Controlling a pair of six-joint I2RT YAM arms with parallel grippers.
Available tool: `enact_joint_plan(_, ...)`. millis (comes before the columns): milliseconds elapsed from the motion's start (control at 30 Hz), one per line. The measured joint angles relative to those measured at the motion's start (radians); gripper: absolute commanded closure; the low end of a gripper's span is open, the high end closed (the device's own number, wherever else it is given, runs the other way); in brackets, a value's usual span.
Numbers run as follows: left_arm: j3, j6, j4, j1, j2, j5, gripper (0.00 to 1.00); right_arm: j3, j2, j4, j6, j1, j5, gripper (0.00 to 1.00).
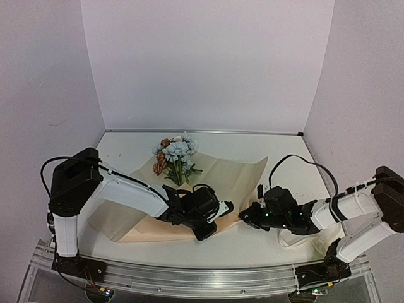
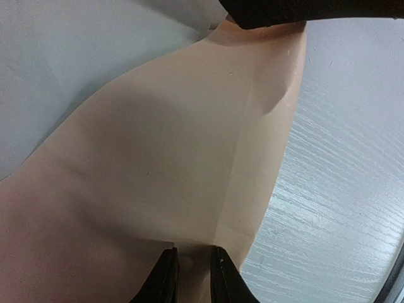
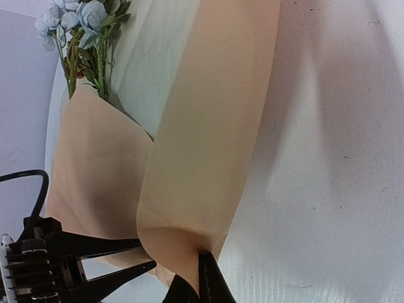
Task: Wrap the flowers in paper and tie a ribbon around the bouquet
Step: Pick up the one-fourth-folded wrapping paper from the center of the board.
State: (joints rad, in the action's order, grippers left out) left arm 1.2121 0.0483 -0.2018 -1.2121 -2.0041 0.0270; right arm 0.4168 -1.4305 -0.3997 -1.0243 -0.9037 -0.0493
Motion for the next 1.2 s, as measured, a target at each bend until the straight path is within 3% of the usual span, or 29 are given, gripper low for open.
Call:
enact_joint_plan(233,-0.025,0.026,0.012,0.005,0.036,0.028,0.69,0.0,0.054,0.061,0.071,-0.008,0.0,1.0)
enact_joint_plan(467,-0.132,0.129,0.029,0.045,0.266,-0.003,0.68,0.0,0.127,0.157,0.154,-0.028,0.047,1.0)
enact_joint_plan(900,-0.555,0.441,0.01,0.073,0.623,-0.12,0.79,0.0,0.136,0.241,0.244,-0.067,0.126,1.0)
enact_joint_plan(1200,-0.607,0.506,0.024,0.107,0.575,-0.131,0.88,0.0,0.184,0.27,0.278,-0.068,0.143,1.0)
